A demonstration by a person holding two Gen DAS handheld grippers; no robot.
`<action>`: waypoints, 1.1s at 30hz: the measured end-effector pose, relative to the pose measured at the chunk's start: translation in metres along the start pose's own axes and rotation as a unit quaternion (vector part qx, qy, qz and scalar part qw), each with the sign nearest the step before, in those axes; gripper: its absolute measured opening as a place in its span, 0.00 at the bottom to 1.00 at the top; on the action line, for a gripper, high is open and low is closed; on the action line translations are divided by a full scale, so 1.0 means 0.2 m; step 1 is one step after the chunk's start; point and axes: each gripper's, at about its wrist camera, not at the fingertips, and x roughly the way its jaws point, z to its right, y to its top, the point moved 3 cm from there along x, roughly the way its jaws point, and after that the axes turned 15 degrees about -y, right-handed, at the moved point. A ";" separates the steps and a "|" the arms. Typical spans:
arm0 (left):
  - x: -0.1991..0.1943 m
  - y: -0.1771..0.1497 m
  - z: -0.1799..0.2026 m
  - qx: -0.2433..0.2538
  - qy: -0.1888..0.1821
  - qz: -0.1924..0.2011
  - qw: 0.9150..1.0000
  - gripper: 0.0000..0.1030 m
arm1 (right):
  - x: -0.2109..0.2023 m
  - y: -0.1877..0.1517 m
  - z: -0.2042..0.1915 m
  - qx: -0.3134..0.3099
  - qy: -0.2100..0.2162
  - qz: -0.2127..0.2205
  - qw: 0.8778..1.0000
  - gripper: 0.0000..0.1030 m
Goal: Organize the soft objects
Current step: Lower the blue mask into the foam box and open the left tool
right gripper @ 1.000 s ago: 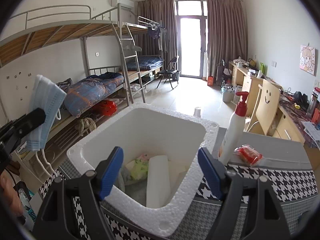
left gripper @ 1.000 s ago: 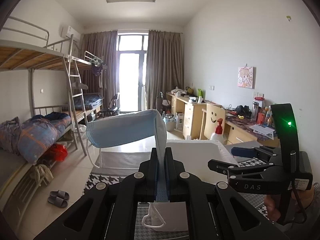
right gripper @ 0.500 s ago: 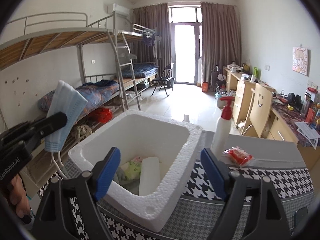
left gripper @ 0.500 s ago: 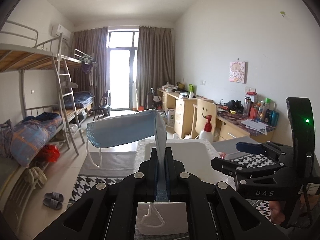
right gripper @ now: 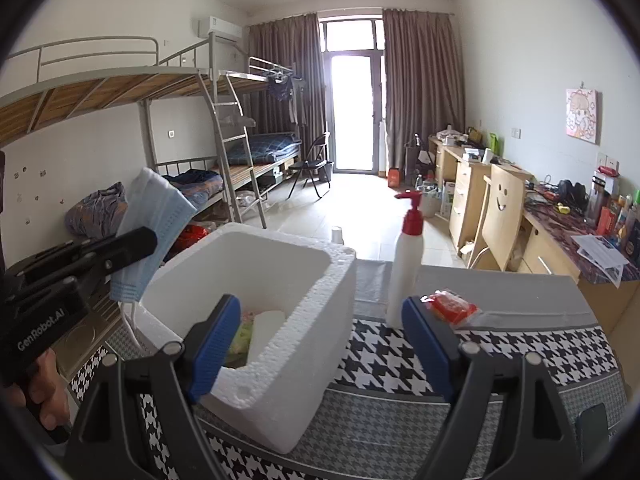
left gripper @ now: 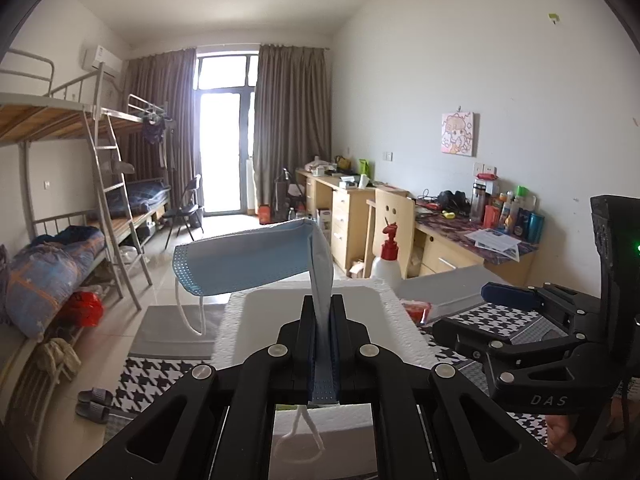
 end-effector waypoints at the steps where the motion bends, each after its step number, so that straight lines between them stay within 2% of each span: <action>1: 0.01 0.00 0.01 0.001 -0.002 -0.002 1.000 0.06 | 0.00 0.00 0.01 0.000 -0.001 0.000 1.000 0.83; 13: 0.10 0.01 0.00 -0.007 -0.012 -0.024 1.000 0.06 | -0.01 -0.02 0.08 0.009 -0.014 -0.001 1.000 0.83; 27: 0.23 -0.01 -0.02 -0.016 0.001 -0.058 0.998 0.08 | -0.01 -0.05 0.14 0.022 -0.018 -0.005 1.000 0.83; 28: 0.24 -0.01 -0.03 -0.017 0.001 -0.061 0.998 0.12 | -0.01 -0.05 0.14 0.022 -0.018 -0.005 1.000 0.83; 30: 0.24 -0.01 -0.03 -0.019 0.001 -0.062 0.998 0.34 | -0.01 -0.05 0.14 0.022 -0.019 -0.005 1.000 0.83; 31: 0.23 -0.01 -0.03 -0.021 0.003 -0.059 0.998 0.57 | -0.01 -0.05 0.14 0.022 -0.019 -0.005 1.000 0.83; 32: 0.22 0.00 -0.03 -0.022 0.006 -0.053 0.998 0.75 | -0.01 -0.05 0.14 0.022 -0.019 -0.005 1.000 0.83; 33: 0.20 0.00 -0.03 -0.025 0.012 -0.041 0.999 0.81 | -0.01 -0.05 0.14 0.022 -0.019 -0.004 1.000 0.83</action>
